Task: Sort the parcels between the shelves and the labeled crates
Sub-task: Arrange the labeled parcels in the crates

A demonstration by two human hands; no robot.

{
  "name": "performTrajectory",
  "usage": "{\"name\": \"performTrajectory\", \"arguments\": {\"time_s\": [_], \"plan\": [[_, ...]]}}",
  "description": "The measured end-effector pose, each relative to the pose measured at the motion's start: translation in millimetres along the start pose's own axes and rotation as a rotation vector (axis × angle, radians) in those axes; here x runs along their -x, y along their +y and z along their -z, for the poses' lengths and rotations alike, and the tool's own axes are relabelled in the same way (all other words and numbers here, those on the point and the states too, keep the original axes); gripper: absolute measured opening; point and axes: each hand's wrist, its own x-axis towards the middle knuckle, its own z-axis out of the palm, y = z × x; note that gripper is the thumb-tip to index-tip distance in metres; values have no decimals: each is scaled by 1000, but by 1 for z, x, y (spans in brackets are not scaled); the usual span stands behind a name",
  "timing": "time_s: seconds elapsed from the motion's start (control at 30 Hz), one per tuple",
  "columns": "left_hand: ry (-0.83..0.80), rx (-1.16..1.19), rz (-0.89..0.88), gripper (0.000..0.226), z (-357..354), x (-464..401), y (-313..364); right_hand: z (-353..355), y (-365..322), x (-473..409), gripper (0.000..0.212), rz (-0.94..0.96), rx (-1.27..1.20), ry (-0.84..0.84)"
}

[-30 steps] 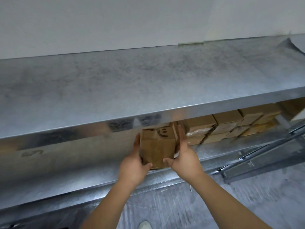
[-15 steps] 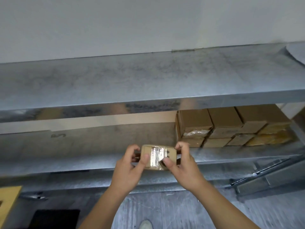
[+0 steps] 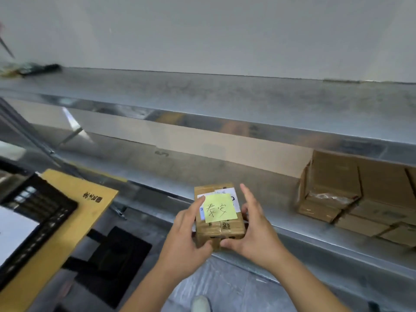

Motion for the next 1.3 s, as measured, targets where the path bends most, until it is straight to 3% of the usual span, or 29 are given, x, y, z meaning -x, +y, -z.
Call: {"name": "performTrajectory", "arguments": {"time_s": [0.17, 0.3, 0.5, 0.63, 0.93, 1.3], "plan": [[118, -52, 36, 96, 47, 44, -21, -47, -42, -7, 140, 146, 34, -152], [240, -38, 77, 79, 90, 79, -45, -93, -82, -15, 133, 270, 100, -267], [401, -82, 148, 70, 185, 143, -89, -192, -161, -25, 122, 507, 148, -375], [528, -120, 228, 72, 257, 196, -129, -276, -221, -21, 101, 582, 140, -493], [778, -149, 446, 70, 407, 345, -214, -480, -363, 24, 94, 708, 97, -765], [1021, -196, 691, 72, 501, 468, -276, -620, -460, 63, 80, 789, 191, -1057]]}}
